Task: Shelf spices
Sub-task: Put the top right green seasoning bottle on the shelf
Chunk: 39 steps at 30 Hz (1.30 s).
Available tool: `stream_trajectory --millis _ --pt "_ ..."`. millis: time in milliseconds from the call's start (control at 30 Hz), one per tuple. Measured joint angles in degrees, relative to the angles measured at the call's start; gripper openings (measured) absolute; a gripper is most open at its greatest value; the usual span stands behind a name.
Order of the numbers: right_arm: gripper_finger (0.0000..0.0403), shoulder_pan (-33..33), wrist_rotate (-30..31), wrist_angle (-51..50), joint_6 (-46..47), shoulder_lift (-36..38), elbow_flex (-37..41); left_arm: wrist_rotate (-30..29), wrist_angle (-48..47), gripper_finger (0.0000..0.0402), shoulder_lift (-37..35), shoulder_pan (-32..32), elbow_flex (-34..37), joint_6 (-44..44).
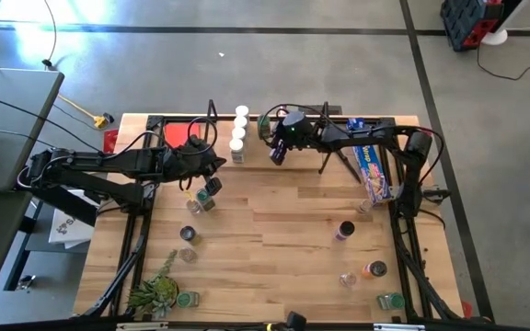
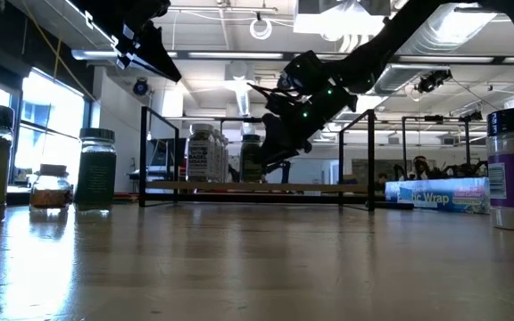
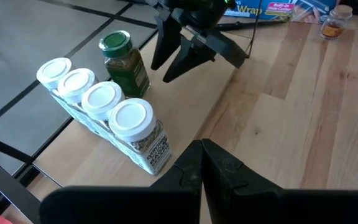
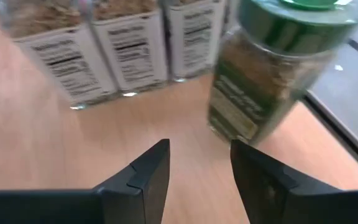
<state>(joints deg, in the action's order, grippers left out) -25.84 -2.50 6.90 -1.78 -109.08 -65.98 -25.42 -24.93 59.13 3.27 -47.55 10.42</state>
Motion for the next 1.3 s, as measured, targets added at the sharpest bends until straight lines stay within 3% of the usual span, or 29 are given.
stream_trajectory --millis 200,500,1300 --pt "0.0162 1.5 -1.0 2.7 -3.2 0.0 0.0 0.0 0.0 0.0 0.0 0.0 0.0 0.0" --pt "0.0162 -0.1 -1.0 11.7 -2.1 -3.0 0.0 -0.1 1.4 0.0 0.0 0.0 0.0 -0.1" --pt "0.0162 -2.7 -4.8 22.0 -1.1 -6.3 0.0 -0.3 2.3 0.0 0.0 0.0 0.0 -0.1"
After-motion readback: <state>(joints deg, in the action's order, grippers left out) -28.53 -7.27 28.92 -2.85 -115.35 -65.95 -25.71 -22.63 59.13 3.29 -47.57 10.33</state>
